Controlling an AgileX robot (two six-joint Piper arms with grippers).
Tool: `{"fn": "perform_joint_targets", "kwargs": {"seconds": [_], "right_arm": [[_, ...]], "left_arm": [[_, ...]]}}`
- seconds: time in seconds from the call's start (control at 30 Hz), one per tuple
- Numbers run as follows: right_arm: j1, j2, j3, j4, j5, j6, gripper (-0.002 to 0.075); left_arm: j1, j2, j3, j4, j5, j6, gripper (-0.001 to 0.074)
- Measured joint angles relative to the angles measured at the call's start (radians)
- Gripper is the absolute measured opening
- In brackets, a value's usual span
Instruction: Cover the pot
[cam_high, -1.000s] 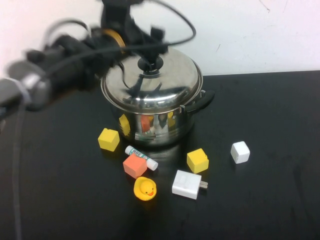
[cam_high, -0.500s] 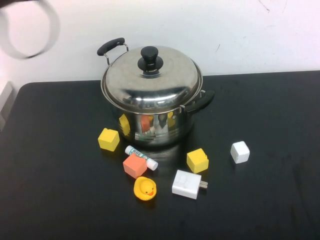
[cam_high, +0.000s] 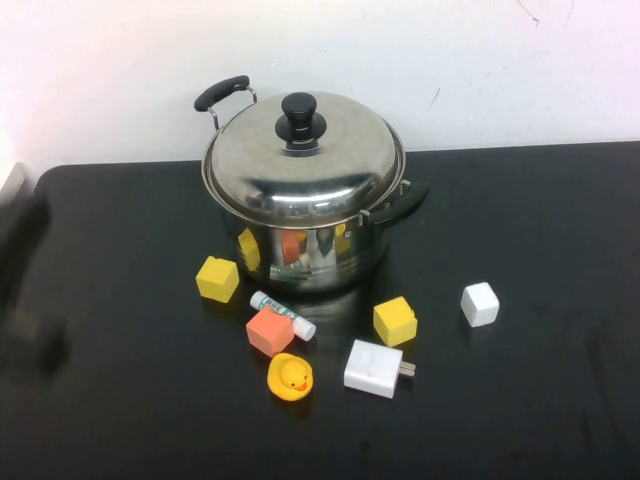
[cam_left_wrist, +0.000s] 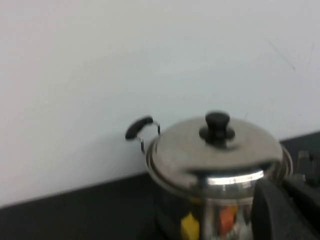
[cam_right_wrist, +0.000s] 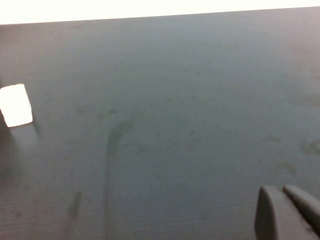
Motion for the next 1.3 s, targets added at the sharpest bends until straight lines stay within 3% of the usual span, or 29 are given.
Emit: {"fn": "perform_joint_targets", "kwargs": {"seconds": [0.37, 1.03, 1.3], "right_arm": [[0.000, 0.000, 0.000, 0.000, 0.000, 0.000, -0.0002], [0.000, 0.000, 0.000, 0.000, 0.000, 0.000, -0.0002], [0.000, 0.000, 0.000, 0.000, 0.000, 0.000, -0.0002]], "left_arm": [[0.000, -0.303, 0.326, 0.002, -0.018, -0.056, 0.0000], [0.001, -0.338, 0.389, 0.002, -0.044, -0.154, 0.0000], [0.152, -0.462, 0.400, -0.071, -0.033, -0.111, 0.0000]]}}
